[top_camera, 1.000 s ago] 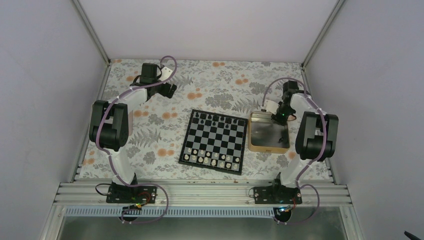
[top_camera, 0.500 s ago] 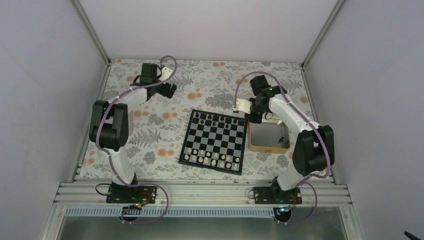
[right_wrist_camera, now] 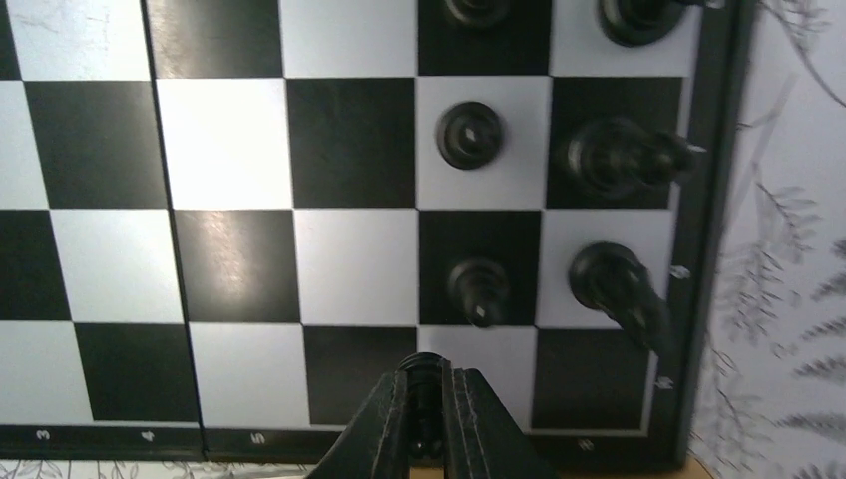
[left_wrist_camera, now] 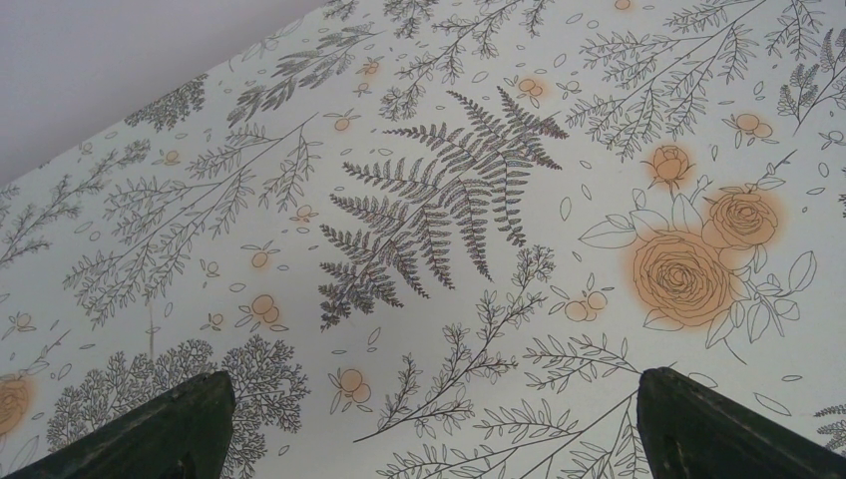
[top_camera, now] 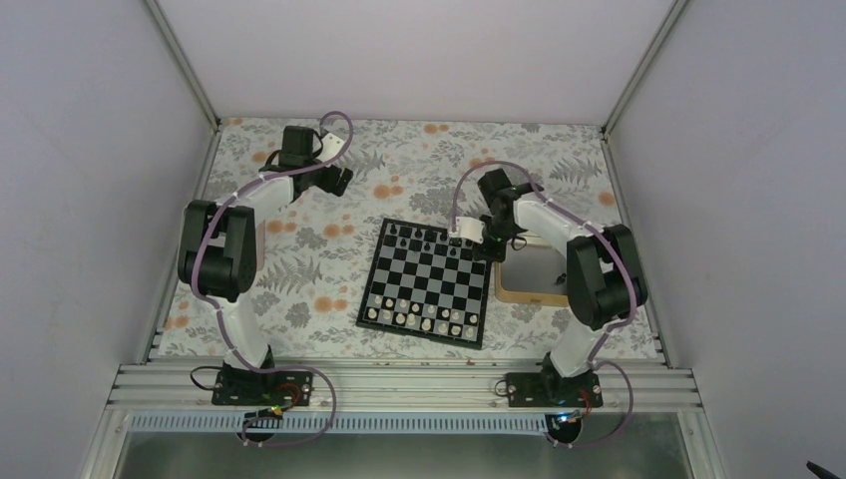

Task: Set up the chess pieces on the board
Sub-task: Place the chess piece on the chessboard.

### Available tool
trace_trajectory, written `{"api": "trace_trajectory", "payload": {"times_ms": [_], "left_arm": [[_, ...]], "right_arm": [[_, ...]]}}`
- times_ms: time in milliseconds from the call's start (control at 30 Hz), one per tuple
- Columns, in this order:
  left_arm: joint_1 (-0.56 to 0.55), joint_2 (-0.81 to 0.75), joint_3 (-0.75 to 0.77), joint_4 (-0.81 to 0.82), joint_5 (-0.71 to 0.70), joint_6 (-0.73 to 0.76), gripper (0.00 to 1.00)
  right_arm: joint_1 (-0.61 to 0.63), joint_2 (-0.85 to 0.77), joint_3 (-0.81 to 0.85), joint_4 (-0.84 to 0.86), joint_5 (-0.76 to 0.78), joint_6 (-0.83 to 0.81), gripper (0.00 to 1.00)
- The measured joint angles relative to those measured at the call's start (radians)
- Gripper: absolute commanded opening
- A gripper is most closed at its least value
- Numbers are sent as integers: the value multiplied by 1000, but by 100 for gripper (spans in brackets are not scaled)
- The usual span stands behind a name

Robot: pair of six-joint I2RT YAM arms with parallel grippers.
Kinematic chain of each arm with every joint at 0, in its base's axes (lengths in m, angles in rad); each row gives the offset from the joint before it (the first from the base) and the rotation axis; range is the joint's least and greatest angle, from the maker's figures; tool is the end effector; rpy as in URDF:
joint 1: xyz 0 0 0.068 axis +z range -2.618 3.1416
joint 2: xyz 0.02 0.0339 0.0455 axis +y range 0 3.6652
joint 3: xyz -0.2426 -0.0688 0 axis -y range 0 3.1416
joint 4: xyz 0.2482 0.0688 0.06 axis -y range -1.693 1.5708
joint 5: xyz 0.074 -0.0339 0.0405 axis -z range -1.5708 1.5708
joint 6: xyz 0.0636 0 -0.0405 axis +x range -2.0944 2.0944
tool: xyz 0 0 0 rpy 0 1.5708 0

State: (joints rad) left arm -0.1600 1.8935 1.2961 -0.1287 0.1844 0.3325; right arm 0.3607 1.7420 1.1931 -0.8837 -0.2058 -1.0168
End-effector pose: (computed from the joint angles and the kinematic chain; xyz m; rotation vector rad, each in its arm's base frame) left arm 0.4305 -0.0813 0.1629 0.6485 2.1910 -0.1219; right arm 0.2978 0.1262 0.1393 -1.8827 2.2540 0.2216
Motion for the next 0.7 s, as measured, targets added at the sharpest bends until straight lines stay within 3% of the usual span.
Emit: {"api": "trace_trajectory", "payload": {"times_ms": [700], "left_arm": [[0,0,0,0,0,0,100]], "right_arm": [[22,15,-16,41,34,19,11]]}}
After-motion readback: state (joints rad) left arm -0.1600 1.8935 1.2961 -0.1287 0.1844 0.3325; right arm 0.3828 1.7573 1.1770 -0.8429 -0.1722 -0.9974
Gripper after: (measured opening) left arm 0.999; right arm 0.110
